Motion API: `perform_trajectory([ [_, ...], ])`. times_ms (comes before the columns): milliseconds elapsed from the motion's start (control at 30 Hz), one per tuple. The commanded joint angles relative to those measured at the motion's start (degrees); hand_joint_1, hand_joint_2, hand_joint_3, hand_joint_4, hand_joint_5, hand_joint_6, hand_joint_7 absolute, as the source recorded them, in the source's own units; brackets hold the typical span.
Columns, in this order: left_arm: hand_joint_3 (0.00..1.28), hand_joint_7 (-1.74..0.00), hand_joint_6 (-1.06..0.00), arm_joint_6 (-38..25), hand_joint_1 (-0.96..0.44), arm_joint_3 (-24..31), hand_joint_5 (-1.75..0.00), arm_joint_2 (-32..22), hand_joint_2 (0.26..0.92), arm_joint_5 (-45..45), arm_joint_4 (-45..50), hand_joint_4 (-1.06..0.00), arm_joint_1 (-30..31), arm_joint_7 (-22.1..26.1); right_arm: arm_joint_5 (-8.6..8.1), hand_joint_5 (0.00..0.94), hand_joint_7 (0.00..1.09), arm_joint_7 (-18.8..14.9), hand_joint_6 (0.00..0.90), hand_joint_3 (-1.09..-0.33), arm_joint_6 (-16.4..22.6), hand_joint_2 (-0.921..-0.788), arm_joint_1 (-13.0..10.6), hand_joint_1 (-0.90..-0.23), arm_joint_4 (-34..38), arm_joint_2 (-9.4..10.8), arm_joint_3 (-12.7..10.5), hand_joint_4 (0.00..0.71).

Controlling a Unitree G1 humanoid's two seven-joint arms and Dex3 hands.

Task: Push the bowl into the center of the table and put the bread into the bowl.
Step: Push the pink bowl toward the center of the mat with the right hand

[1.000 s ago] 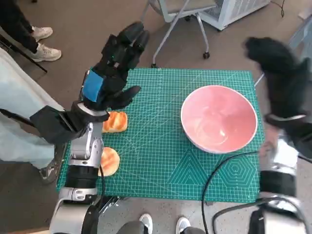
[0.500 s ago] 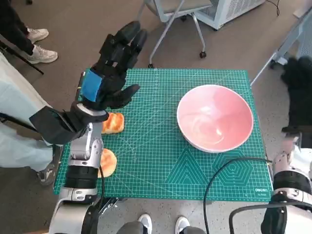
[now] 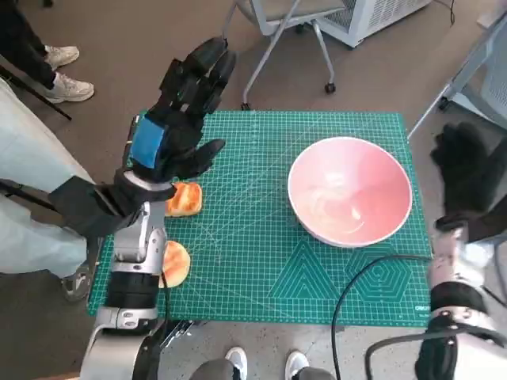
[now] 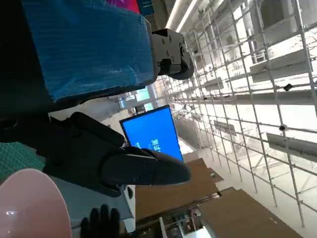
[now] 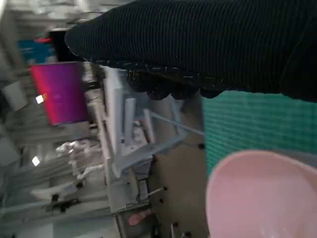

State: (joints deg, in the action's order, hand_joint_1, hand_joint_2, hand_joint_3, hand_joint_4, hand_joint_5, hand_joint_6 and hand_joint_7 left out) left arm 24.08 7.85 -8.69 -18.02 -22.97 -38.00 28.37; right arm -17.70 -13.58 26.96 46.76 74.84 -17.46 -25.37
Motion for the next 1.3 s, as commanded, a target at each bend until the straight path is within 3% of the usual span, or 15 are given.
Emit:
perform_trajectory([
  [33,0.31,-0.50,0.00,-0.12,-0.61,0.51,-0.01,-0.85,0.921,0.27,1.60,-0.16,0.90,-0.46,-0.40,0.003,0.17,0.37,0.146,-0.827,-3.02,-0.921,-1.13,-0.607,1.16,3.41,-1.10,0.075],
  [167,0.30,-0.50,0.00,-0.94,-0.61,0.52,-0.01,-1.36,0.921,0.32,2.74,-0.16,1.54,-0.72,-0.54,0.004,0.17,0.18,0.141,-0.852,-3.89,-0.921,-0.91,-0.606,1.16,5.25,-1.85,0.077],
  [467,0.32,-0.52,0.00,-1.72,-0.62,0.51,-0.01,-3.33,0.921,1.60,5.55,-0.16,3.61,-1.86,-0.07,0.004,0.17,0.39,0.148,-0.832,-5.63,-0.921,0.97,-0.584,1.14,9.18,-2.13,0.083],
  [900,0.33,-0.52,0.00,-1.28,-0.65,1.37,-0.01,-4.65,0.921,1.58,7.27,-0.17,5.96,-2.26,-0.06,0.006,0.18,-0.88,0.171,-0.824,-7.19,-0.921,3.98,-0.585,1.41,12.41,-2.29,0.095],
  [1300,0.33,-0.48,0.00,-0.46,-0.65,2.90,-0.01,-5.08,0.921,0.79,7.48,-0.18,7.11,-2.07,-1.67,0.001,0.16,-2.28,0.153,-0.784,-9.07,-0.921,6.48,-0.591,1.74,15.62,-4.87,0.075],
])
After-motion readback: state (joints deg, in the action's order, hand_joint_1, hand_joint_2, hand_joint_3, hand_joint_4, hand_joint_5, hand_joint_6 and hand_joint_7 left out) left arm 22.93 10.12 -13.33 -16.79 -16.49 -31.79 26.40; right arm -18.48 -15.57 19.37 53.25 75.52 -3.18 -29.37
